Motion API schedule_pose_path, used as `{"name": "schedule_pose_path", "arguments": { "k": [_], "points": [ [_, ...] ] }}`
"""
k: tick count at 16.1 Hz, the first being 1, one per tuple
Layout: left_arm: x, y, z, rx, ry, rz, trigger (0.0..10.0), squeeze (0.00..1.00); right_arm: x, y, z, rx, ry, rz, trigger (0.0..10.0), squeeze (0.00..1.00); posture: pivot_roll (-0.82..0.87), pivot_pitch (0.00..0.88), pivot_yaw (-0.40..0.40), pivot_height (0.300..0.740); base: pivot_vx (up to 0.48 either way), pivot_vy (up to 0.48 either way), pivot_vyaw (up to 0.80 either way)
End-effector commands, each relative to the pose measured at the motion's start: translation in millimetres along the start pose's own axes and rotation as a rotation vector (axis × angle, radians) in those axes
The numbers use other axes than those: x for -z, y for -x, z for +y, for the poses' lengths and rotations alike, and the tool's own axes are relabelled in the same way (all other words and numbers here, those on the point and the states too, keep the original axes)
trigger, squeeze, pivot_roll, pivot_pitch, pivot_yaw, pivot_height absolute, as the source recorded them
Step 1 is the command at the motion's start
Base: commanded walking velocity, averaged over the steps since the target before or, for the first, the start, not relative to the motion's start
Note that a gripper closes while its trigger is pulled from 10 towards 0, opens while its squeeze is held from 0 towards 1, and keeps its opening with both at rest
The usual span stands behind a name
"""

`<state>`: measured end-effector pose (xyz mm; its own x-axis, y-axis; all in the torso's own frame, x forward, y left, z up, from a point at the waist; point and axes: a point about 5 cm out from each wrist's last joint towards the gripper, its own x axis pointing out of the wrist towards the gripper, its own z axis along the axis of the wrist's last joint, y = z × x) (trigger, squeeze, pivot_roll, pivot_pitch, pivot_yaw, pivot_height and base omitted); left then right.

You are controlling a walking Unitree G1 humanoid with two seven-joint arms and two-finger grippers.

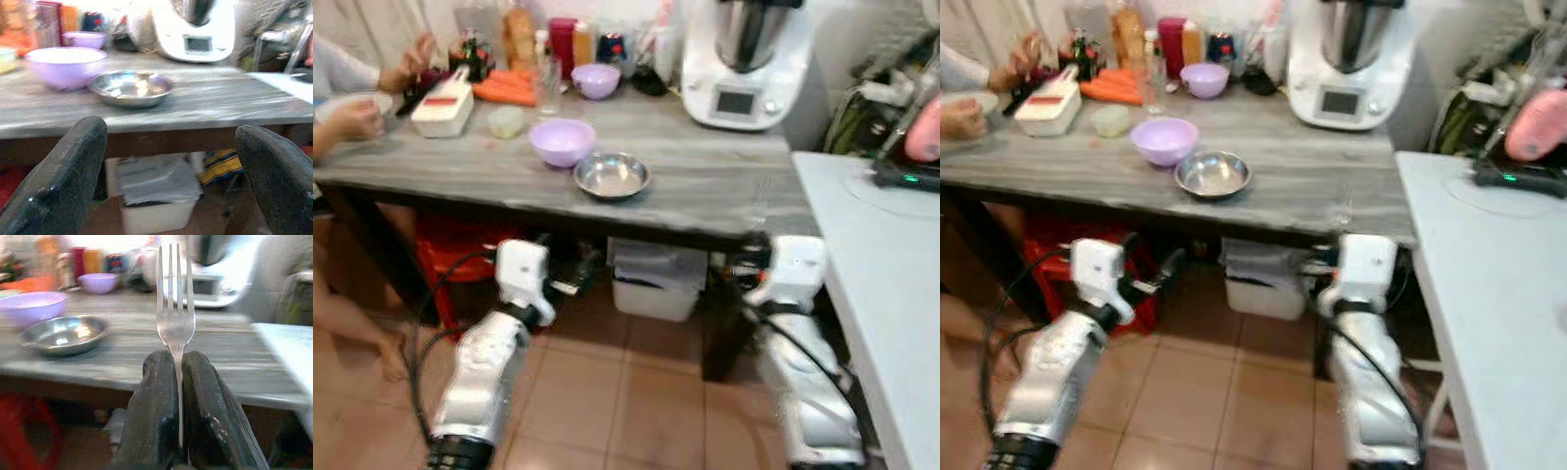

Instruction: Setting the table

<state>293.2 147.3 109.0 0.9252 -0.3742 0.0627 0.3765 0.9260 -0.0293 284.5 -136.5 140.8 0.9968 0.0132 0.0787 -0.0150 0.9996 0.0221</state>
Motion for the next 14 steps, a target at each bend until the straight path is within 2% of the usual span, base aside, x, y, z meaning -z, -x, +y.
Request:
{"name": "schedule_pose_path", "arguments": {
  "k": [1, 14],
  "points": [
    [-3.0, -3.9, -4.7, 0.012, -0.003, -0.011, 10.0, 0.00, -2.0, 0.9, -10.2, 0.023, 0.020, -0.011, 10.0, 0.00, -0.02, 0.031, -0.019, 0.740, 0.352, 0.000, 0.00],
    [-1.2, -3.3, -8.2, 0.024, 0.006, -0.004, 10.0, 0.00, -1.0, 1.8, -8.1, 0.026, 0.006, -0.005, 10.0, 0.00, -0.02, 0.041, -0.017, 0.740, 0.354, 0.000, 0.00]
  ]
}}
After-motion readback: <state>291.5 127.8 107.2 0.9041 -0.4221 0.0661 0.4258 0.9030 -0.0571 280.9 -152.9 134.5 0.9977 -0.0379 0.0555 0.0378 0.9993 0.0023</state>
